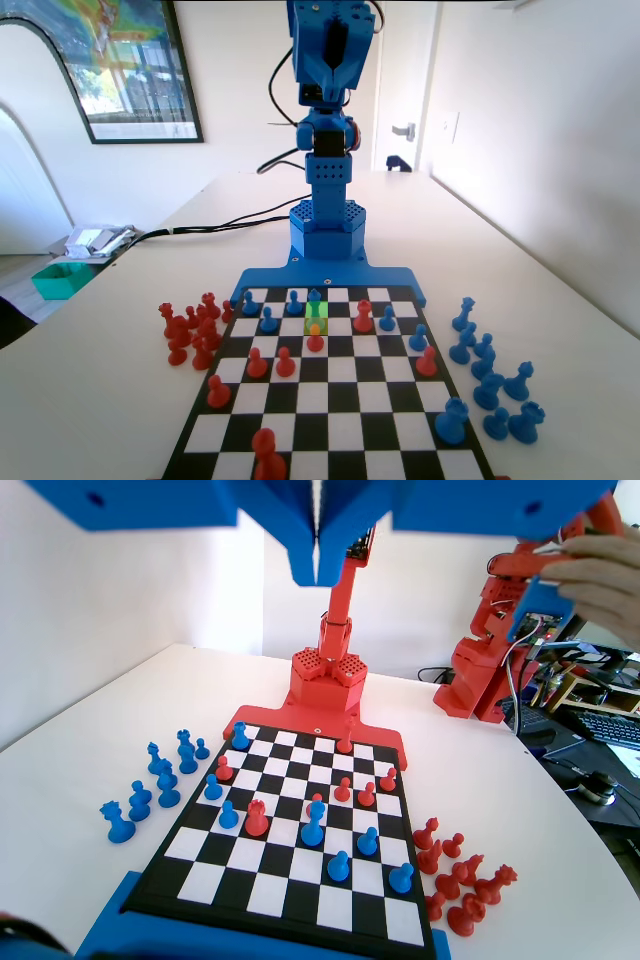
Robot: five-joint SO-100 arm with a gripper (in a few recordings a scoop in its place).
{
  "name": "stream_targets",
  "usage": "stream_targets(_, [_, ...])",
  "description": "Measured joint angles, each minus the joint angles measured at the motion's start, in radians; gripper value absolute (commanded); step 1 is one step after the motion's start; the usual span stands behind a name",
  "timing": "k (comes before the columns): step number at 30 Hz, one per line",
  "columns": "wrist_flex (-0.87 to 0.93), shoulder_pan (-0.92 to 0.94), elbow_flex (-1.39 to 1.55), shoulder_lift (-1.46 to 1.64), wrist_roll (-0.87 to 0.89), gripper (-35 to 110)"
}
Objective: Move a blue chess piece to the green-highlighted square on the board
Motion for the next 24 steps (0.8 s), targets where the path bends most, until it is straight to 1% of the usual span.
stream_targets(7, [0.081, 0.000, -0.150, -0.144, 0.000, 1])
stream_targets(12, [0.064, 0.014, -0.201, -0.298, 0.000, 1])
stream_targets(18, [-0.072, 0.100, -0.198, -0.502, -0.026, 1])
stream_targets(24, [-0.245, 0.215, -0.106, -0.652, -0.097, 1])
